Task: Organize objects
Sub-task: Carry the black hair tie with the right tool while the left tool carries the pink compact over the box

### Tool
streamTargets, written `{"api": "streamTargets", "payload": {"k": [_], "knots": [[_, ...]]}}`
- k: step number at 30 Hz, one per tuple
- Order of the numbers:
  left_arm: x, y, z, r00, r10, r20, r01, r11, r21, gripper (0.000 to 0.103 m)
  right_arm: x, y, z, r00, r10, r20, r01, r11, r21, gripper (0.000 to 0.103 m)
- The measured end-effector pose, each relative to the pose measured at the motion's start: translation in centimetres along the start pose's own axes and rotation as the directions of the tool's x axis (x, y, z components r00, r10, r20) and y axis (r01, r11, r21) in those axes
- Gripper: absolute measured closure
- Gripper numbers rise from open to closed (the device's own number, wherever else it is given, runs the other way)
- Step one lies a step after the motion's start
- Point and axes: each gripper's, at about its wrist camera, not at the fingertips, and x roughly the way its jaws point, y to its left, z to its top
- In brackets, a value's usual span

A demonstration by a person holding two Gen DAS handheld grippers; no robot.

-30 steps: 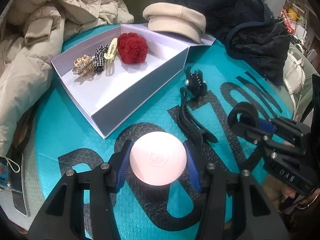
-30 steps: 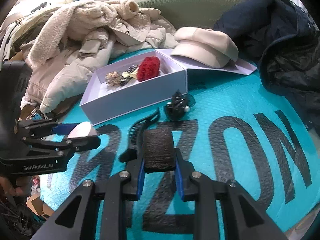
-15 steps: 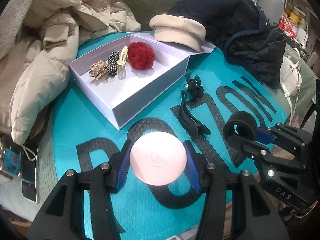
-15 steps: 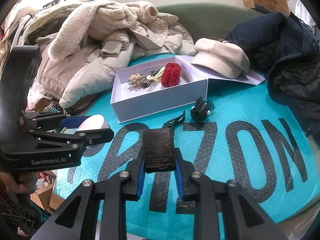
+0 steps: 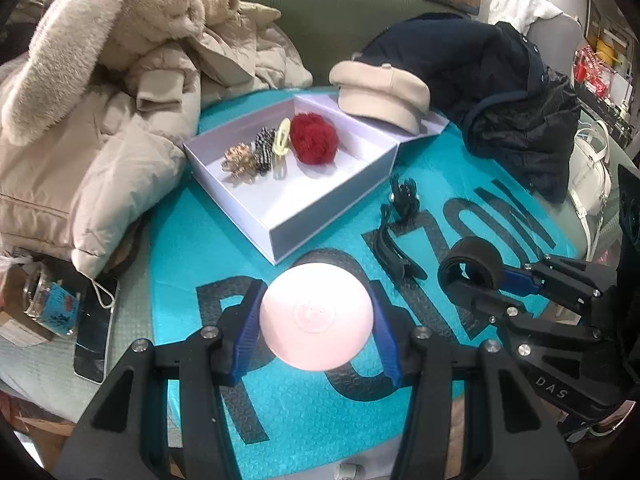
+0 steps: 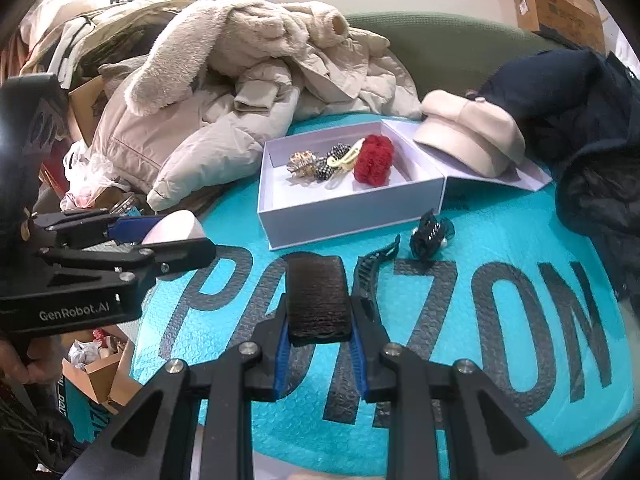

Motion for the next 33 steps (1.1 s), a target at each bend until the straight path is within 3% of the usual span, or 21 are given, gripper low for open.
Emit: {"api": "streamTargets", "payload": {"k": [7, 19, 33], "knots": [[-0.7, -0.3, 1.0, 1.0, 0.015, 0.02, -0.015, 1.0, -0.012, 0.054, -0.6, -0.2, 1.0, 1.0, -0.014, 0.013, 0.014, 0.999, -0.035, 0.078], [3.5, -1.0, 3.2, 1.0, 0.008, -0.001, -0.008, 1.0, -0.024, 0.054, 2.3, -0.9, 3.6, 1.0, 0.014, -0.011, -0.015, 0.996, -0.088, 0.078], [9.1, 4.4, 8.7, 0.999, 0.046, 0.012, -0.045, 0.997, -0.07, 0.054, 8.1, -1.6, 10.6, 0.999, 0.054, 0.007, -0.053, 0.993, -0.107, 0.078]]}}
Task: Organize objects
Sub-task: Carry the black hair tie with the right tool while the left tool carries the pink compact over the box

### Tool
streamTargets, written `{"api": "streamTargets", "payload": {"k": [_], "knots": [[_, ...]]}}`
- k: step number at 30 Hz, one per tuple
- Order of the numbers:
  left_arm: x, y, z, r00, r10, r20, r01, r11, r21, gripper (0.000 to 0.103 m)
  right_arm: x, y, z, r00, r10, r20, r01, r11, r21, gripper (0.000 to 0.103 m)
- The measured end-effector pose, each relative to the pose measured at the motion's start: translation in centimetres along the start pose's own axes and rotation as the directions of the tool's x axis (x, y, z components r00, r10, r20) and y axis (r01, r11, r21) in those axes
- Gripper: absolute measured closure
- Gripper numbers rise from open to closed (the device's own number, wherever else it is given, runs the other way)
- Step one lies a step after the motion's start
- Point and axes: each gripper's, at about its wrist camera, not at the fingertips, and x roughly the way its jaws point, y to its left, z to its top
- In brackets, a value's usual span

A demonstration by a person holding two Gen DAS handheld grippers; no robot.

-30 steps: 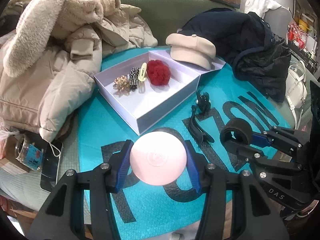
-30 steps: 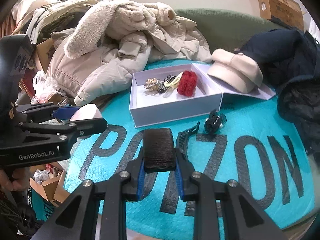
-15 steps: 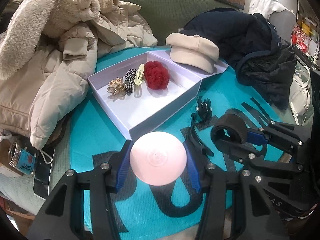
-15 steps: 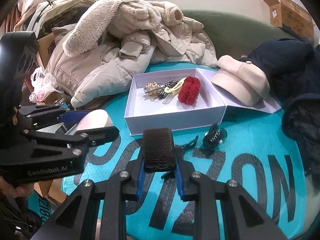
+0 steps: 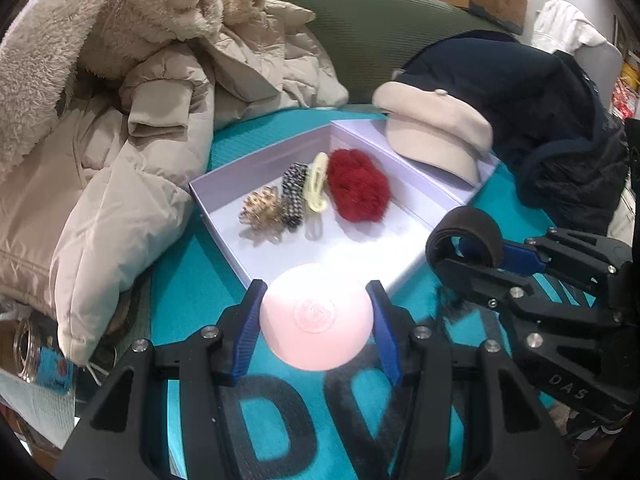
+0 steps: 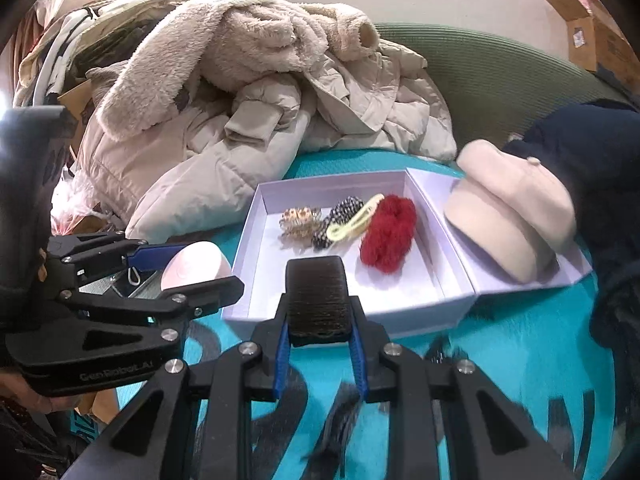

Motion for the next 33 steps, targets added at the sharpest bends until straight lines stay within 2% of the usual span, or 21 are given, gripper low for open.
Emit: {"api": "streamTargets", "payload": {"k": [7, 14, 20, 33], "knots": [[3.1, 2.4, 2.5, 0.999, 0.043, -0.003, -0.043, 0.999, -0.018, 0.054, 3.4, -0.9, 2.9, 0.999, 0.02, -0.025, -0.021, 0.999, -0.029, 0.078], [5.8, 2.8, 4.7, 0.998, 0.056, 0.01, -0.056, 0.998, -0.005, 0.054, 6.3, -1.5, 5.6, 0.999, 0.031, -0.036, -0.035, 0.992, -0.121, 0.078], [7.9, 3.1, 6.5, 0.996, 0.085, 0.019, -0.085, 0.996, 0.004, 0.054, 8.6, -3.1, 7.3, 0.996, 0.07, -0.052, -0.075, 0.991, -0.11, 0.078], [12.8, 2.7, 9.8, 0.993, 0.122, 0.001, -0.122, 0.991, 0.053, 0.054, 12.0, -6.1, 9.0, 0.995, 0.046, -0.083, -0.056, 0.99, -0.128, 0.078]]}}
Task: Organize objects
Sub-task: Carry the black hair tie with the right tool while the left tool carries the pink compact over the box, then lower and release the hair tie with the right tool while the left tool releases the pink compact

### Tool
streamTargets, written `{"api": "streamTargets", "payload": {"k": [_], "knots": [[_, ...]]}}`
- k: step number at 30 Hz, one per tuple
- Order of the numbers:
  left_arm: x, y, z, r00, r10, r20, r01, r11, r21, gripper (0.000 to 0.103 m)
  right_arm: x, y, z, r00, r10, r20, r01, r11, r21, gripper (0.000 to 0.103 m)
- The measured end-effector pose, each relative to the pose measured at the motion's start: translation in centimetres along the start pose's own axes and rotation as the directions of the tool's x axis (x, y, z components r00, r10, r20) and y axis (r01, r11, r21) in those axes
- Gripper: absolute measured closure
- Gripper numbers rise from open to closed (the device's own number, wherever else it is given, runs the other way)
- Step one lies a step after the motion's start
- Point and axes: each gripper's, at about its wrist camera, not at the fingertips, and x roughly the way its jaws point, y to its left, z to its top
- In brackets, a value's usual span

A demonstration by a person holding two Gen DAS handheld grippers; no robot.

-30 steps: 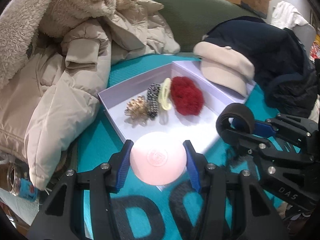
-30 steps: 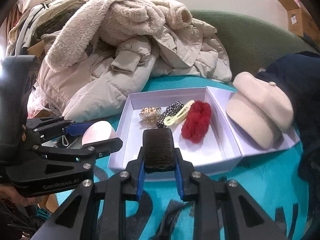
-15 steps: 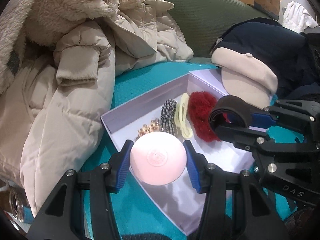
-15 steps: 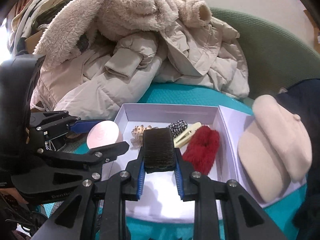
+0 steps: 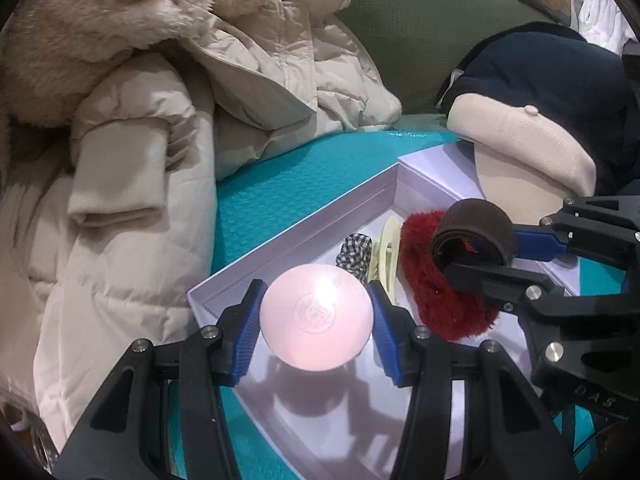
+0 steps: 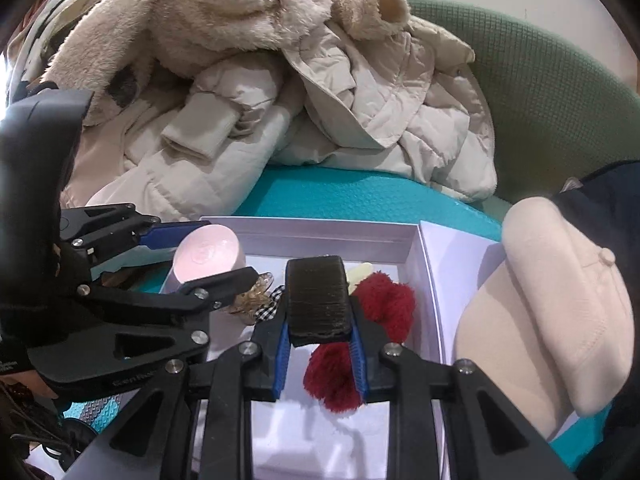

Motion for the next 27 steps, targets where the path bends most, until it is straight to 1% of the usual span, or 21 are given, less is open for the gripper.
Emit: {"api": "streamTargets", "payload": {"k": [5, 12, 15, 20, 22, 24, 25, 26, 27], "knots": [[1.9, -0.4, 0.6, 1.0, 0.019, -0.02, -0.018, 1.0, 0.022, 0.054, 1.9, -0.5, 0.0, 1.0, 0.002, -0.019, -0.002, 1.0, -0.01, 0.078], [4.8, -0.2, 1.0, 0.997, 0.022, -0.071, -0.021, 1.0, 0.01, 0.054, 3.7, -2.0, -0.3, 0.998, 0.001, -0.058, 0.0, 1.0, 0.022, 0.078], [5.2, -0.3, 1.1, 0.997, 0.03, -0.064, -0.03, 1.0, -0.001, 0.054, 4.2, -2.5, -0.6, 0.997, -0.003, -0.073, 0.006, 0.999, 0.034, 0.078], [5.4, -0.4, 1.2, 0.996, 0.035, -0.079, -0.035, 0.999, -0.007, 0.054, 3.9, -2.6, -0.5, 0.997, -0.022, -0.072, 0.025, 0.999, 0.047, 0.078], [5.3, -0.3, 1.3, 0.996, 0.032, -0.083, -0.033, 0.999, -0.019, 0.054, 3.8, -2.5, -0.5, 0.997, -0.043, -0.069, 0.046, 0.998, 0.044, 0.078], [5.1, 0.0, 1.3, 0.996, 0.02, -0.089, -0.024, 0.999, -0.04, 0.054, 3.5, -2.7, -0.4, 0.996, -0.044, -0.071, 0.048, 0.998, 0.048, 0.077], [4.9, 0.1, 1.4, 0.996, 0.017, -0.093, -0.022, 0.999, -0.05, 0.054, 3.3, -2.7, -0.4, 0.996, -0.042, -0.072, 0.046, 0.998, 0.05, 0.077], [4.8, 0.1, 1.5, 0.996, 0.016, -0.093, -0.021, 0.998, -0.054, 0.054, 3.2, -2.8, -0.4, 0.996, -0.046, -0.074, 0.049, 0.998, 0.049, 0.074], [4.6, 0.2, 1.5, 0.996, 0.014, -0.091, -0.02, 0.998, -0.06, 0.053, 3.0, -2.8, -0.4, 0.996, -0.051, -0.077, 0.055, 0.997, 0.045, 0.067]]}}
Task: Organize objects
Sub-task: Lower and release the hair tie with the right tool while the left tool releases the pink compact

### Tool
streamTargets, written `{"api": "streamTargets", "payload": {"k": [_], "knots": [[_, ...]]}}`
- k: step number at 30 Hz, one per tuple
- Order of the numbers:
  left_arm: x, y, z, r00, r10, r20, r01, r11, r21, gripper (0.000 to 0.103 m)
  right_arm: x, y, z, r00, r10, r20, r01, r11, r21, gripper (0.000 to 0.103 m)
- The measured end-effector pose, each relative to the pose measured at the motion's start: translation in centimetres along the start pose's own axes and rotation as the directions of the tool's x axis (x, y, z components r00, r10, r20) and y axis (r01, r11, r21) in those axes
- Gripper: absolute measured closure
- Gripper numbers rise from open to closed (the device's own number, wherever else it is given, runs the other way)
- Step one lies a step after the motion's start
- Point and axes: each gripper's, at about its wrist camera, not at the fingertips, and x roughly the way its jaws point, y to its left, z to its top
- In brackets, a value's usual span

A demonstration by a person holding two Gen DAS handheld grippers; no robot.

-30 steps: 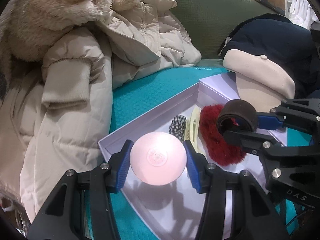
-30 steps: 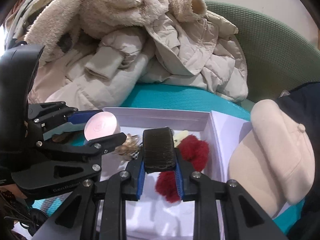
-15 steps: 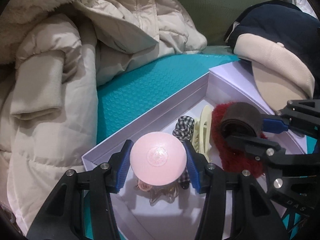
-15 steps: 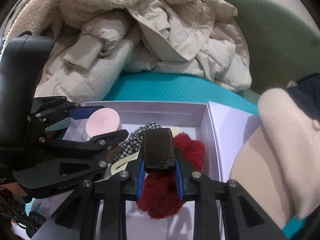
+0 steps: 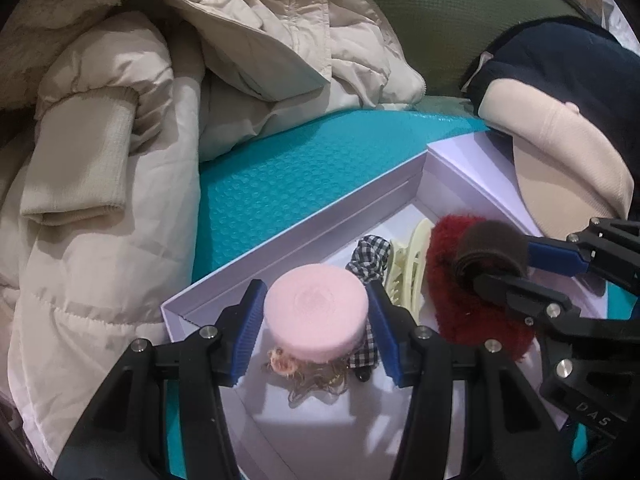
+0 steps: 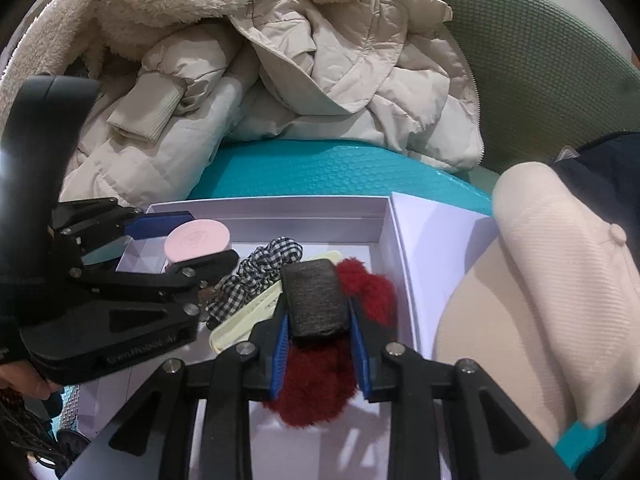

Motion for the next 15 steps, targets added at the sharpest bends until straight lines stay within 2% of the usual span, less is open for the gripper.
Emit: {"api": "streamTargets", "payload": {"k": [2, 3, 8, 15], "knots": [[-0.5, 0.1, 0.1, 1.0, 0.002, 0.003, -0.002, 1.0, -0.006, 0.048, -0.4, -0.2, 0.0, 1.0, -0.018, -0.002, 0.018, 1.0, 0.003, 0.056], [-0.9, 0.2, 0.1, 1.0, 0.002, 0.009, -0.002, 1.0, -0.008, 0.046, -0.7, -0.3, 0.0, 1.0, -0.027, -0.003, 0.027, 1.0, 0.015, 0.054], [-3.1, 0.7, 0.2, 0.999, -0.011, 0.03, 0.012, 0.999, -0.044, 0.044, -3.1, -0.4, 0.0, 0.999, -0.025, 0.024, 0.024, 0.997, 0.067, 0.054], [-7.4, 0.7, 0.2, 0.998, 0.005, 0.065, -0.002, 0.999, -0.054, 0.041, -7.3, 0.4, -0.3, 0.997, -0.051, 0.059, 0.048, 0.997, 0.057, 0.054]]}}
